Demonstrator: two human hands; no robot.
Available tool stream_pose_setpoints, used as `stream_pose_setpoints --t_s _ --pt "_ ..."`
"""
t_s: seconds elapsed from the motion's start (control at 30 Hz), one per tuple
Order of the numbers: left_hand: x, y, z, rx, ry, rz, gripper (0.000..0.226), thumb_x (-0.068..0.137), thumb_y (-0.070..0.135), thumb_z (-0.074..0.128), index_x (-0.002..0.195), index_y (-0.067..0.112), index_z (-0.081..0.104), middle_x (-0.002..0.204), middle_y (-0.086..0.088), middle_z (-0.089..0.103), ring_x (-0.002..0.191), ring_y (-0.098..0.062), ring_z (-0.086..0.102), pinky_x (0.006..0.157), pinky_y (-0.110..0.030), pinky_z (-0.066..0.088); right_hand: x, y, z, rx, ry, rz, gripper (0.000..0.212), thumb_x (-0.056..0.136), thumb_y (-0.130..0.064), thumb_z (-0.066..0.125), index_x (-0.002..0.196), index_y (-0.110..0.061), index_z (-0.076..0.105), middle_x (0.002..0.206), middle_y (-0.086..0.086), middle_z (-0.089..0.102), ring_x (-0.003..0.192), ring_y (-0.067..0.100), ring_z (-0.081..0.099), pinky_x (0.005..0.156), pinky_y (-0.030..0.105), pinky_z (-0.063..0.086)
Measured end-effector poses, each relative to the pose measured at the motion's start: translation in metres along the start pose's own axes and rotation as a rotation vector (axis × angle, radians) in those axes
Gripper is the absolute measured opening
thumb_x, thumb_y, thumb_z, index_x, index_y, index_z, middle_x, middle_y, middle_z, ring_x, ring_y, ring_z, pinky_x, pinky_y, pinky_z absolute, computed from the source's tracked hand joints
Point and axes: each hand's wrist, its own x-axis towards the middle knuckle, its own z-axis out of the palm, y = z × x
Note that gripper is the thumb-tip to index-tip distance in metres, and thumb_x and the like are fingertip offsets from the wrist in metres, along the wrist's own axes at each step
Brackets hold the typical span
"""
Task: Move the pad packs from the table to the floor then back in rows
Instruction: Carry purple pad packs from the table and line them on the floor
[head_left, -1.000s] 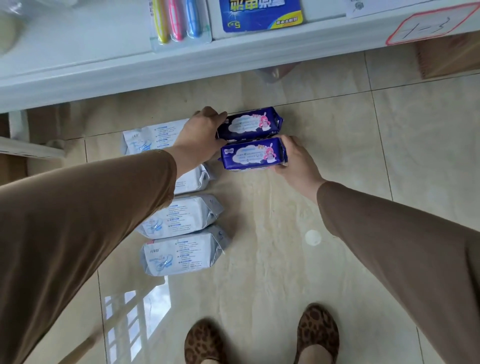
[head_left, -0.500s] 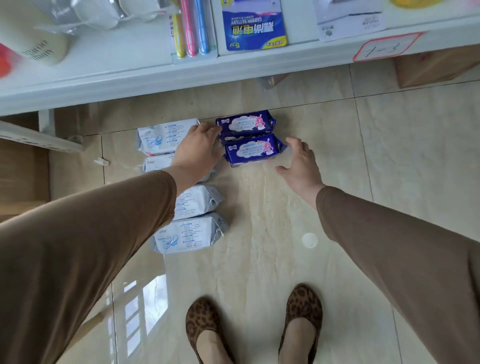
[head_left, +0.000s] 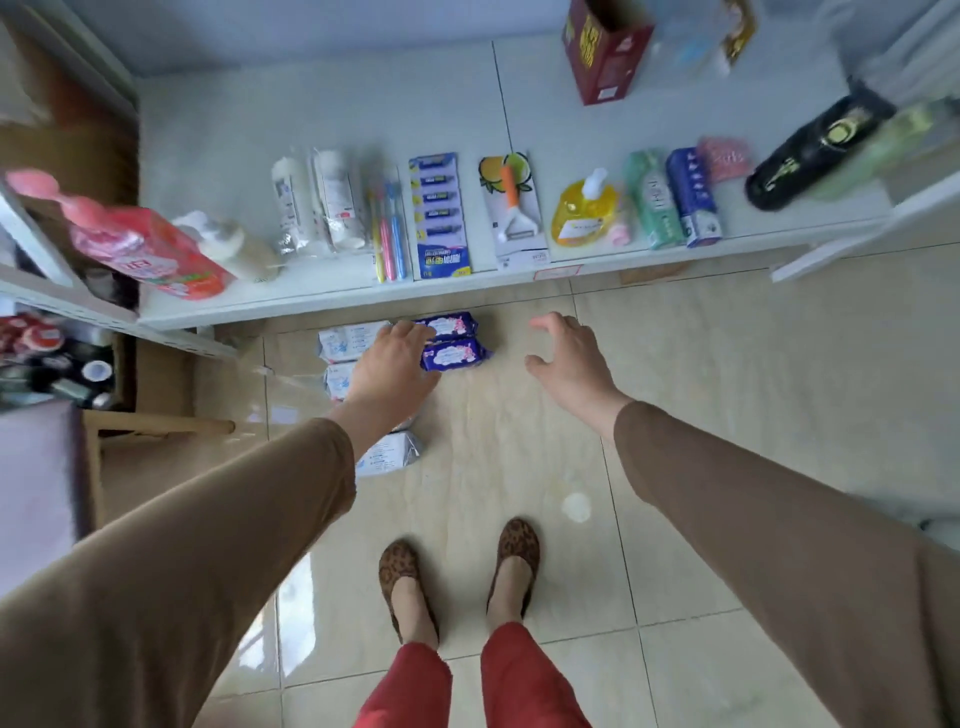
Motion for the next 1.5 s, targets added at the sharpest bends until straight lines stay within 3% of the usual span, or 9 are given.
stream_pose_setpoints --t_s 0.2,0.53,0.67,0.9,1.1,1.33,1.5 --pt "-0.054 0.071 -0.122 0.01 0.07 0.058 0.062 0.087 0.029 0.067 0.143 0.021 0.041 0.144 -0.001 0.043 0.133 -0.023 0.037 0.103 -0.042 0.042 -0.065 -0.082 -0.124 -0.05 0.049 -0.133 0.047 0.088 -0.019 0.065 0.133 -0.014 0.053 0.135 0.008 0.053 0.125 0.03 0.044 0.104 0.037 0.037" --pt "-0.094 0.147 -0.273 -0.028 0.259 0.193 0.063 0.088 0.033 0.066 0.144 0.017 0.041 0.145 -0.003 0.043 0.134 -0.027 0.036 0.111 -0.038 0.031 -0.109 -0.16 -0.276 -0.034 0.227 -0.206 0.041 0.089 -0.027 0.067 0.128 -0.019 0.056 0.134 0.003 0.053 0.125 0.025 0.044 0.093 0.031 0.035" --pt "-0.08 0.18 -0.319 -0.068 0.33 0.232 0.061 0.088 0.033 0.066 0.142 0.017 0.043 0.143 -0.002 0.044 0.133 -0.024 0.036 0.107 -0.039 0.038 -0.102 -0.179 -0.335 0.015 0.295 -0.245 0.04 0.089 -0.024 0.064 0.128 -0.021 0.056 0.133 0.002 0.053 0.124 0.023 0.042 0.085 0.026 0.029" --pt "-0.016 0.254 -0.366 -0.067 0.413 0.28 0.061 0.088 0.035 0.067 0.142 0.017 0.044 0.143 -0.001 0.044 0.131 -0.024 0.039 0.107 -0.038 0.037 -0.047 -0.175 -0.428 0.011 0.326 -0.302 0.043 0.091 -0.027 0.065 0.132 -0.018 0.054 0.14 0.001 0.05 0.131 0.021 0.041 0.097 0.028 0.034" --pt "0.048 0.305 -0.387 -0.063 0.44 0.195 0.062 0.088 0.034 0.067 0.143 0.016 0.043 0.145 -0.003 0.044 0.132 -0.025 0.038 0.109 -0.036 0.033 0.021 -0.155 -0.494 -0.012 0.274 -0.349 0.048 0.091 -0.025 0.066 0.135 -0.012 0.053 0.137 0.008 0.052 0.13 0.024 0.045 0.105 0.033 0.037" --pt "0.095 0.309 -0.412 -0.083 0.47 0.063 0.06 0.089 0.032 0.067 0.141 0.016 0.045 0.143 -0.004 0.046 0.132 -0.026 0.04 0.106 -0.04 0.036 0.096 -0.153 -0.526 -0.132 0.237 -0.361 0.052 0.093 -0.031 0.063 0.139 -0.011 0.049 0.141 0.012 0.049 0.131 0.031 0.042 0.101 0.037 0.037" --pt "0.131 0.285 -0.439 -0.096 0.496 -0.011 0.059 0.088 0.033 0.068 0.14 0.016 0.047 0.143 -0.005 0.047 0.132 -0.026 0.04 0.109 -0.04 0.035 0.136 -0.158 -0.531 -0.439 0.309 -0.405 0.054 0.094 -0.041 0.061 0.132 -0.004 0.049 0.128 0.017 0.053 0.115 0.036 0.046 0.097 0.041 0.037"
